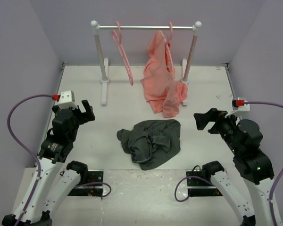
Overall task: Place the t-shirt on the hanger
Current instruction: Pick up the hanger from the clothesline.
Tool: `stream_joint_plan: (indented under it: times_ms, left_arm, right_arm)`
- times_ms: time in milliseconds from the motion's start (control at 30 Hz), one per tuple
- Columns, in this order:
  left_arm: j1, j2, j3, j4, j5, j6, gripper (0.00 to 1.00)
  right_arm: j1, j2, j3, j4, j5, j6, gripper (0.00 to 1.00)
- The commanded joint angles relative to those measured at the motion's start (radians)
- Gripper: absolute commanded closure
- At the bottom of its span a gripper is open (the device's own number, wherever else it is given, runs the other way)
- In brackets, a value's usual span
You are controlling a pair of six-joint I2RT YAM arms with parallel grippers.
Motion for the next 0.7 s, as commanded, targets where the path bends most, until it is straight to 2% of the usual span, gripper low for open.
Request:
stream_joint_plan:
  times_ms: [0, 133, 233, 333, 367, 433, 467, 533, 600, 667]
  left_arm:
    - [-0.004, 0.001, 0.008, 0.021, -0.051, 0.009, 0.00]
    - [-0.004, 0.010, 0.009, 0.025, -0.056, 0.009, 0.00]
    - [-0.002, 0.027, 0.010, 0.024, -0.053, 0.010, 0.00]
    - [-0.001, 0.043, 0.011, 0.028, -0.053, 0.011, 0.00]
    - [0.001, 0.048, 0.012, 0.029, -0.053, 0.012, 0.00]
    - [0.013, 0.060, 0.012, 0.029, -0.036, 0.013, 0.00]
    - [0.014, 0.060, 0.012, 0.029, -0.036, 0.015, 0.00]
    - [0.016, 0.058, 0.009, 0.030, -0.034, 0.013, 0.00]
    - [0.017, 0.053, 0.006, 0.032, -0.031, 0.013, 0.00]
    - [0.016, 0.052, 0.003, 0.035, -0.014, 0.016, 0.00]
  right_arm:
    - [-0.001, -0.013, 0.015, 0.031, 0.043, 0.017, 0.01]
    - [-0.001, -0.014, 0.008, 0.075, -0.034, 0.015, 0.01]
    - [-0.001, -0.008, -0.014, 0.164, -0.205, 0.018, 0.01]
    - [0.013, 0.190, 0.067, 0.247, -0.442, 0.034, 0.01]
    - [0.036, 0.269, 0.106, 0.261, -0.465, 0.037, 0.01]
    - [0.168, 0.500, 0.281, 0.229, -0.330, -0.003, 0.01]
    - [0.171, 0.505, 0.285, 0.212, -0.270, -0.024, 0.01]
    - [0.283, 0.734, 0.495, 0.177, -0.138, -0.074, 0.01]
    - [0.316, 0.885, 0.645, 0.139, -0.087, -0.097, 0.03]
    - [0.339, 1.099, 0.870, 0.088, -0.066, -0.147, 0.12]
